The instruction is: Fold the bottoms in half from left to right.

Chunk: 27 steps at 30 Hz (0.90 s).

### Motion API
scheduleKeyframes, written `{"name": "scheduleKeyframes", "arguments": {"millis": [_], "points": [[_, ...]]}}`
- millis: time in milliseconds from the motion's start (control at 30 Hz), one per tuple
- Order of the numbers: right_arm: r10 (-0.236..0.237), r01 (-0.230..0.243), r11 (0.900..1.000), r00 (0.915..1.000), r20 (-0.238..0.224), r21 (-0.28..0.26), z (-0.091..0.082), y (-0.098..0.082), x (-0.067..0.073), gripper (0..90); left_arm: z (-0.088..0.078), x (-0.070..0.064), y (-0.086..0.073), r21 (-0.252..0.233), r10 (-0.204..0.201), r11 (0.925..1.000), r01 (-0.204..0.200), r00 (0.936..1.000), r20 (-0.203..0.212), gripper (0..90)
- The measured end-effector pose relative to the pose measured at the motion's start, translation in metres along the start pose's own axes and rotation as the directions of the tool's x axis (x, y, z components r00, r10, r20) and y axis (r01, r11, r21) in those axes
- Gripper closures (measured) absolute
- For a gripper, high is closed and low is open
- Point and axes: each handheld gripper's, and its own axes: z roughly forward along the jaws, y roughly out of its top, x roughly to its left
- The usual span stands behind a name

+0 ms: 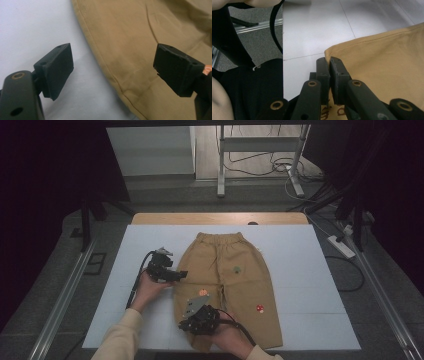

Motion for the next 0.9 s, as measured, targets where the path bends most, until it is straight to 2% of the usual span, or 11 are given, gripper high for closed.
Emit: {"name": "scheduleKeyframes", "arguments": {"millis": [367,467,633,700,767,867,900], "points": [[0.0,0.0,1.0,1.0,0.0,-0.002,0.0,-0.001,0.0,85.3,0.01,0.002,0.001,0.026,-0.004,0.9997,0.004,1.0,0.006,16.1],[-0.001,0.001,1.0,1.0,0.001,-0.001,0.0,-0.001,0.0,85.3,0.011,0.0,0.001,0.04,0.012,0.9991,-0.012,0.9999,-0.011,16.5],[0.0,0.0,1.0,1.0,0.001,0.0,0.0,-0.001,0.0,85.2,0.012,-0.001,0.001,0.038,0.003,0.9993,-0.003,0.9998,-0.019,18.3],[-0.001,0.001,1.0,1.0,0.001,0.0,0.0,-0.001,0.0,85.3,0.011,-0.002,0.001,0.038,0.008,0.9993,-0.007,0.9998,-0.019,23.4],[0.0,0.0,1.0,1.0,0.0,0.001,-0.001,-0.001,-0.001,85.3,0.01,-0.003,0.001,0.036,0.019,0.9992,-0.019,0.9998,0.001,35.4],[0.0,0.0,1.0,1.0,0.002,0.004,-0.001,-0.002,-0.001,85.3,0.009,-0.005,0.001,0.039,0.024,0.999,-0.024,0.9997,-0.01,50.2],[0.002,-0.002,1.0,1.0,0.002,0.0,-0.001,-0.002,-0.001,85.3,0.009,-0.004,0.0,0.035,0.018,0.9992,-0.018,0.9998,0.001,56.5]]}}
